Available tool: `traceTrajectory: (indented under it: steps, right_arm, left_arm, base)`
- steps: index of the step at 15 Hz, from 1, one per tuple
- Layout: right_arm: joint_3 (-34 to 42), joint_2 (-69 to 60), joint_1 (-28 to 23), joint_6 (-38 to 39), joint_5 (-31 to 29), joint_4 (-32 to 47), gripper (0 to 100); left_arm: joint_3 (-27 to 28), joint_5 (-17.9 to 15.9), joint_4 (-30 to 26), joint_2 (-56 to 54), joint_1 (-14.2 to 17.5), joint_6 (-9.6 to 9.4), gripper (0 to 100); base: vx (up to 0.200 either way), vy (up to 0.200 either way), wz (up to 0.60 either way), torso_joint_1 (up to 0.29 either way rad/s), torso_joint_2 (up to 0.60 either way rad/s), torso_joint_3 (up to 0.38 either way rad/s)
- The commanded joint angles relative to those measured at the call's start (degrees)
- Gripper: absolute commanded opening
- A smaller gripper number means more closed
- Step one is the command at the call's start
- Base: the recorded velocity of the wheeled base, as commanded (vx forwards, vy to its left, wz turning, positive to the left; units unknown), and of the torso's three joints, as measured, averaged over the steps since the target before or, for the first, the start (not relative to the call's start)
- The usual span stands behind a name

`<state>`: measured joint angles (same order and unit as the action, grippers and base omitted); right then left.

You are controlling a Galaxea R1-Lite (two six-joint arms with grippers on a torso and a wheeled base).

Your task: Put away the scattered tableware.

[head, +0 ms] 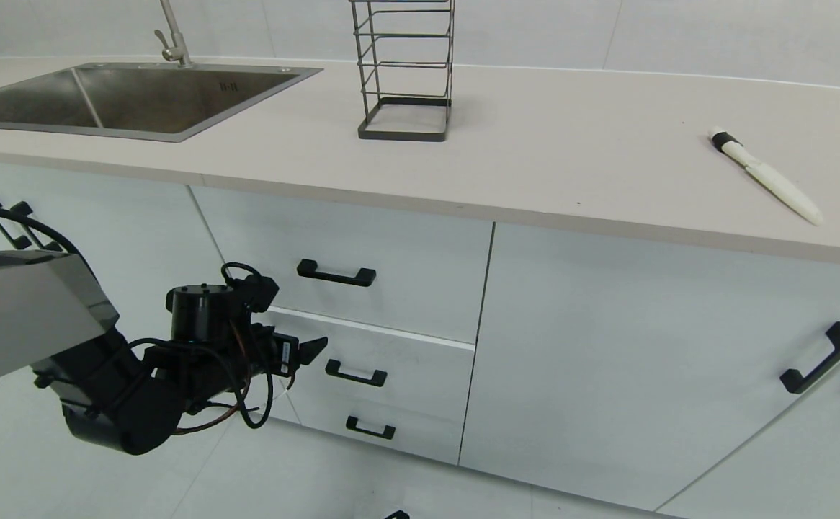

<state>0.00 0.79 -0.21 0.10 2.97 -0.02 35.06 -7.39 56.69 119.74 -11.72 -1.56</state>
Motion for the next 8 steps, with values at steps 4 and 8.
traceTrajectory:
  steps: [4, 8]
  right_arm:
    - [0.00, 0.09, -0.06, -0.01, 0.01, -0.06, 100]
    - [0.00, 0.09, 0.03, -0.01, 0.01, -0.06, 100]
  left_arm:
    - [1.77, 0.00, 0.09, 0.23, 0.29, -0.02, 100]
    - [-2.45, 0.09, 1.41, -1.61, 0.11, -0.11, 100]
  base:
    - [0.000, 0.000, 0.00, 0.000, 0.00, 0.000]
    - [0.000, 0.000, 0.00, 0.000, 0.00, 0.000]
